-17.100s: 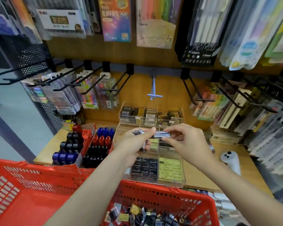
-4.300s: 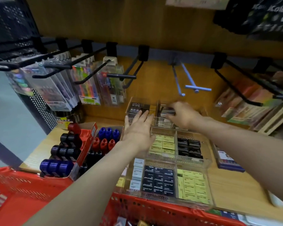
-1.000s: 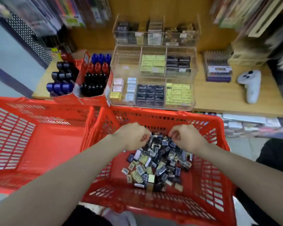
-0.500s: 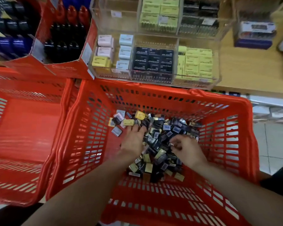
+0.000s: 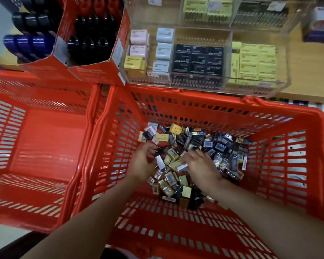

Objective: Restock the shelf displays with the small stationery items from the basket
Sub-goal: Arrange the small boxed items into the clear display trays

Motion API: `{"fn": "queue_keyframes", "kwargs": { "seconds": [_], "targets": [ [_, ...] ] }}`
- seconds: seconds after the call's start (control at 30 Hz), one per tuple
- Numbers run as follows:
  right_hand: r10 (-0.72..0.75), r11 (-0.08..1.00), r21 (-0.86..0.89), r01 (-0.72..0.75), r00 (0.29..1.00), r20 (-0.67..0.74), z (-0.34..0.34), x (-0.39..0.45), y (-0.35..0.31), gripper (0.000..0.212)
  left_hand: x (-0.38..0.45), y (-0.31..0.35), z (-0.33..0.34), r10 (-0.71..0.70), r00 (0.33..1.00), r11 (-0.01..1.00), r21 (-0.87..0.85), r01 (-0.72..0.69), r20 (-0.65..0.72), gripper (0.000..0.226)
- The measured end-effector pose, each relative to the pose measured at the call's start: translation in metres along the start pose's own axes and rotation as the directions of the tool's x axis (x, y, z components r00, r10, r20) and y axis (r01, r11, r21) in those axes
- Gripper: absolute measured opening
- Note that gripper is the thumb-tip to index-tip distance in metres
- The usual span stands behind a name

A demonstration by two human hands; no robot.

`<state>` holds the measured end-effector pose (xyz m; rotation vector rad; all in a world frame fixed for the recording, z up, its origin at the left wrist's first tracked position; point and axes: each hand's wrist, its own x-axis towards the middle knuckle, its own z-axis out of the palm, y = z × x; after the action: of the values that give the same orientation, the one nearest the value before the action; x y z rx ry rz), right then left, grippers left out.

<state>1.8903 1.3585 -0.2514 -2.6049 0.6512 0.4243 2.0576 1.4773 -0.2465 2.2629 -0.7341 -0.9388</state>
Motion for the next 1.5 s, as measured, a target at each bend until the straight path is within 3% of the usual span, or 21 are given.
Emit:
{"fn": "queue_keyframes", "kwargs": {
  "seconds": [0.07, 0.1, 0.17, 0.23, 0.3, 0.4, 0.47, 0.53, 0.57, 0.6, 0.67, 0.73, 0.77, 0.83, 0.97, 1.03, 1.1, 1.23, 1.37, 1.5],
  "targets": [
    [0.141, 0.939, 0.314, -0.138, 0.990, 0.015, -0.009, -0.005, 0.005, 0.019, -0.003, 0.007, -0.001, -0.125, 0.992, 0.975, -0.183, 0.127, 0.020, 0.022],
    [0.230, 0.832, 0.500, -0.238, 0.970, 0.079, -0.015, -0.007, 0.006, 0.014, -0.005, 0.014, -0.001, -0.198, 0.976, 0.927, -0.308, 0.215, 0.086, 0.016],
    [0.364, 0.493, 0.773, -0.399, 0.902, 0.233, -0.024, -0.012, 0.005, 0.011, -0.009, 0.028, -0.002, -0.258, 0.919, 0.768, -0.514, 0.382, 0.298, 0.015],
    [0.427, 0.209, 0.861, -0.464, 0.835, 0.347, -0.029, -0.014, -0.001, 0.007, -0.015, 0.038, -0.002, -0.185, 0.874, 0.662, -0.600, 0.449, 0.450, 0.028],
    [0.408, 0.027, 0.894, -0.447, 0.822, 0.398, -0.034, -0.015, -0.009, 0.019, -0.020, 0.045, -0.003, -0.128, 0.864, 0.652, -0.615, 0.444, 0.488, 0.036],
    [0.341, -0.116, 0.931, -0.347, 0.866, 0.365, -0.040, -0.018, -0.023, 0.032, -0.022, 0.046, -0.003, -0.188, 0.891, 0.742, -0.534, 0.404, 0.413, 0.043],
    [0.310, -0.172, 0.931, -0.321, 0.880, 0.360, -0.041, -0.018, -0.032, 0.030, -0.023, 0.043, 0.000, -0.221, 0.884, 0.642, -0.621, 0.450, 0.412, 0.037],
    [0.338, -0.140, 0.932, -0.336, 0.868, 0.363, -0.040, -0.013, -0.037, 0.024, -0.019, 0.039, 0.000, -0.255, 0.880, 0.541, -0.696, 0.473, 0.400, 0.021],
    [0.376, -0.076, 0.932, -0.354, 0.855, 0.356, -0.039, -0.011, -0.037, 0.025, -0.017, 0.038, -0.001, -0.301, 0.884, 0.551, -0.692, 0.467, 0.357, 0.016],
    [0.415, -0.003, 0.926, -0.378, 0.842, 0.345, -0.038, -0.009, -0.036, 0.027, -0.012, 0.034, -0.002, -0.359, 0.888, 0.595, -0.663, 0.454, 0.286, 0.013],
    [0.466, 0.076, 0.911, -0.404, 0.823, 0.326, -0.041, -0.009, -0.030, 0.026, 0.000, 0.017, -0.002, -0.422, 0.904, 0.829, -0.378, 0.413, 0.065, 0.009],
    [0.487, 0.067, 0.905, -0.419, 0.806, 0.337, -0.043, -0.013, -0.020, 0.025, 0.005, 0.005, 0.002, -0.359, 0.933, 0.932, -0.038, 0.359, 0.012, 0.021],
    [0.496, 0.075, 0.900, -0.430, 0.799, 0.341, -0.044, -0.016, -0.015, 0.024, 0.006, 0.001, 0.007, -0.344, 0.938, 0.939, 0.027, 0.343, 0.035, 0.026],
    [0.515, 0.086, 0.886, -0.456, 0.781, 0.352, -0.045, -0.023, -0.007, 0.022, 0.005, 0.003, 0.016, -0.353, 0.934, 0.935, 0.035, 0.352, 0.048, 0.030],
    [0.530, 0.003, 0.897, -0.441, 0.762, 0.373, -0.045, -0.038, 0.003, 0.004, 0.002, 0.007, 0.039, -0.316, 0.939, 0.933, 0.136, 0.334, -0.134, 0.053],
    [0.513, 0.012, 0.902, -0.432, 0.777, 0.366, -0.047, -0.044, 0.005, 0.015, 0.000, 0.011, 0.044, -0.329, 0.920, 0.922, 0.138, 0.362, -0.213, 0.047],
    [0.493, 0.022, 0.895, -0.446, 0.784, 0.379, -0.054, -0.049, 0.006, 0.031, -0.003, 0.013, 0.043, -0.401, 0.892, 0.902, 0.080, 0.424, -0.207, 0.036],
    [0.464, 0.120, 0.896, -0.428, 0.822, 0.331, -0.084, -0.057, 0.004, 0.038, -0.008, 0.031, 0.021, -0.466, 0.880, 0.843, -0.350, 0.410, -0.091, 0.021],
    [0.431, 0.179, 0.928, -0.327, 0.874, 0.224, -0.141, -0.076, -0.009, 0.025, -0.033, 0.096, -0.029, -0.325, 0.944, 0.756, -0.585, 0.292, 0.051, 0.017],
    [0.330, 0.114, 0.971, -0.213, 0.929, 0.165, -0.210, -0.099, -0.031, 0.024, -0.081, 0.175, -0.090, -0.026, 0.956, 0.677, -0.698, 0.231, 0.291, 0.031]
  ]
}}
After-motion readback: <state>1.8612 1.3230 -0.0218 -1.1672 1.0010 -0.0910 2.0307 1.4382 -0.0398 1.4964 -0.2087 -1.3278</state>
